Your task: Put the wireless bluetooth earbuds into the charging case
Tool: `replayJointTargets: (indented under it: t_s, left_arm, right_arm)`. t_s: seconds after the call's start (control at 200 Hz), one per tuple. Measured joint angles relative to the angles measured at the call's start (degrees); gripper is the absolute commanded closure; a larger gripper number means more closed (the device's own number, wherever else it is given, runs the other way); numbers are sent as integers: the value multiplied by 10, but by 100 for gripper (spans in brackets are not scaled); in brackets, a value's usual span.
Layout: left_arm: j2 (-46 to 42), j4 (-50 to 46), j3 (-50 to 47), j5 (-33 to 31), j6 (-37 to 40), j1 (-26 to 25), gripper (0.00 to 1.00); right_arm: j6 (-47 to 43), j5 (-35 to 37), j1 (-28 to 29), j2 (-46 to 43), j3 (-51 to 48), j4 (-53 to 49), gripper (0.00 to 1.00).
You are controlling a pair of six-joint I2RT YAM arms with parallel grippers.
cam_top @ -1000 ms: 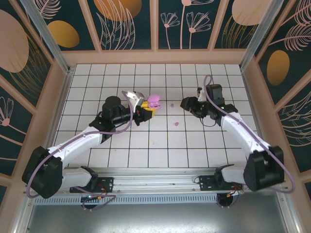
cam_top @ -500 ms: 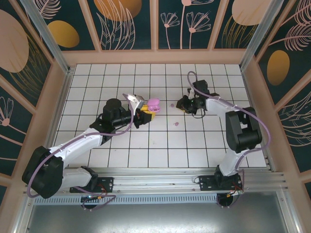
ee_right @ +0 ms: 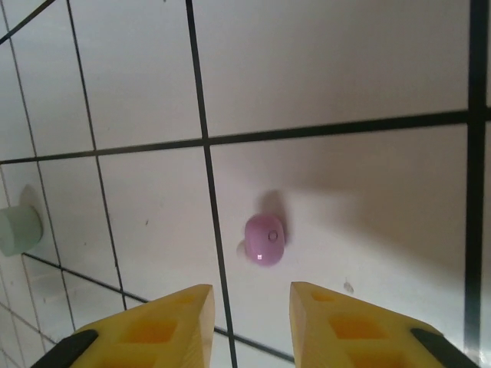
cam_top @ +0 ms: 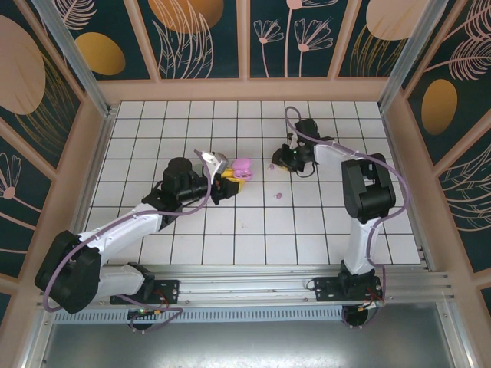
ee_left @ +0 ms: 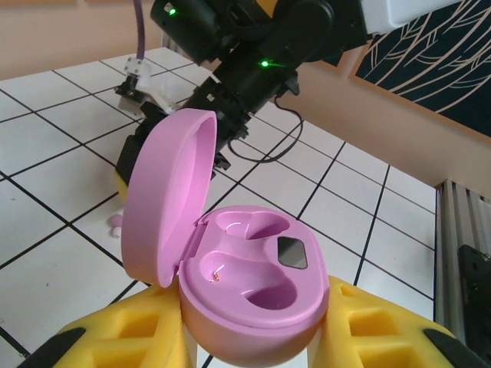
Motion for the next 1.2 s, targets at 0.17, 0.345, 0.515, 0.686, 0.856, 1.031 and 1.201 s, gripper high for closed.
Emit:
replayJointTargets:
  t_s: [0.17,0.345,0.515,0.686,0.856,1.031,1.201]
  left_arm:
    - [0,-1,0,-4,0,0,67]
    - [0,-1,0,-9,5,0,67]
    - [0,-1,-1,-13,7,0,67]
    - [0,-1,-4,-13,9,0,67]
    - [-5,-5,-10,-15,9,0,67]
    - [-17,-6,-17,-17,10,0,66]
    - [-21,-7,-19,-20,11,0,66]
  right_arm:
    - [-9,21,13,30,33,-20,68]
    - [-15,45,22,47,52,-39,71]
    - [-23,62,29,56,59,-50,72]
    - [-24,69,34,66,73,-56,72]
    - [-25,74,38,74,85,-63,75]
    - [-28,75,42,78,94,-68,79]
    - [-28,75,48,78,96,-71,82]
